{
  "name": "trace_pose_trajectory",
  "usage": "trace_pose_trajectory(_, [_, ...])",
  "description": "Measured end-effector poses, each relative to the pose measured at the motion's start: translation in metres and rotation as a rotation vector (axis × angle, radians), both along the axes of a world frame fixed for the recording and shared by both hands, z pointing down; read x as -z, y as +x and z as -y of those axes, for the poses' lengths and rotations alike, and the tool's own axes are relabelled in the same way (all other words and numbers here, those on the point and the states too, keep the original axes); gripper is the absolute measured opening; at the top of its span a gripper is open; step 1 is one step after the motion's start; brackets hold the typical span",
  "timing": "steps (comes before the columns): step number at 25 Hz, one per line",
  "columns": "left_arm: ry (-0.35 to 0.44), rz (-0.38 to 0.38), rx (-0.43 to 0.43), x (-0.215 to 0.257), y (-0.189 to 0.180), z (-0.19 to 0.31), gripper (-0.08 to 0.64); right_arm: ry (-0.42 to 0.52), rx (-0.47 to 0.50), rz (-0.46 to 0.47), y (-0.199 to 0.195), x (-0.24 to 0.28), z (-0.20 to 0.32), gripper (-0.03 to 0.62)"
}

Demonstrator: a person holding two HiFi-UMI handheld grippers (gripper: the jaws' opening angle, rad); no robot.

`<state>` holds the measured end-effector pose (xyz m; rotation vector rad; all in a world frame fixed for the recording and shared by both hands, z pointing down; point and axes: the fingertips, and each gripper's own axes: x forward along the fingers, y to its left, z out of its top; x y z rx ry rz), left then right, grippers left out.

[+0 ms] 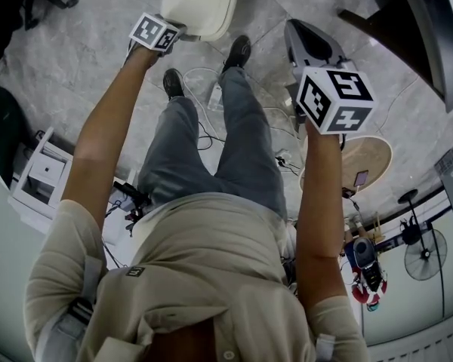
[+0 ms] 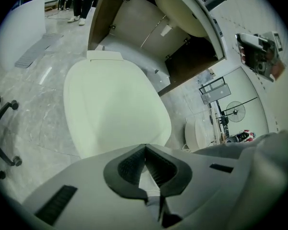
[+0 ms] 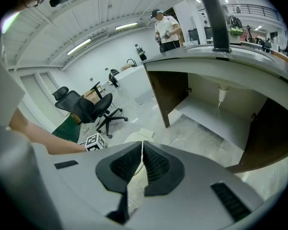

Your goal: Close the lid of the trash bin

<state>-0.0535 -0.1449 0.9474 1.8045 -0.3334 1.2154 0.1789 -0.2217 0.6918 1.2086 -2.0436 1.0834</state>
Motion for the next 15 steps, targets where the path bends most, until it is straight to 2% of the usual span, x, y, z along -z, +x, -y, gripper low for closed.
trace_pose_trajectory(7, [-0.023, 0.029, -0.015, -0.018, 0.001, -0.004, 0.014, -0.009, -0.019, -0.006, 0.008, -0.009, -0.009, 0.026])
trace_pose_trajectory(11, [-0.045, 0.028, -0.040, -0.023, 0.005, -0.013, 0.014, -0.017, -0.029, -0.009, 0.012, -0.014, -0.015, 0.026])
trace_pose_trajectory(15, [-0.038, 0.024, -0.029, -0.024, 0.004, -0.014, 0.014, -0.024, -0.030, -0.008, 0.008, -0.017, -0.019, 0.026])
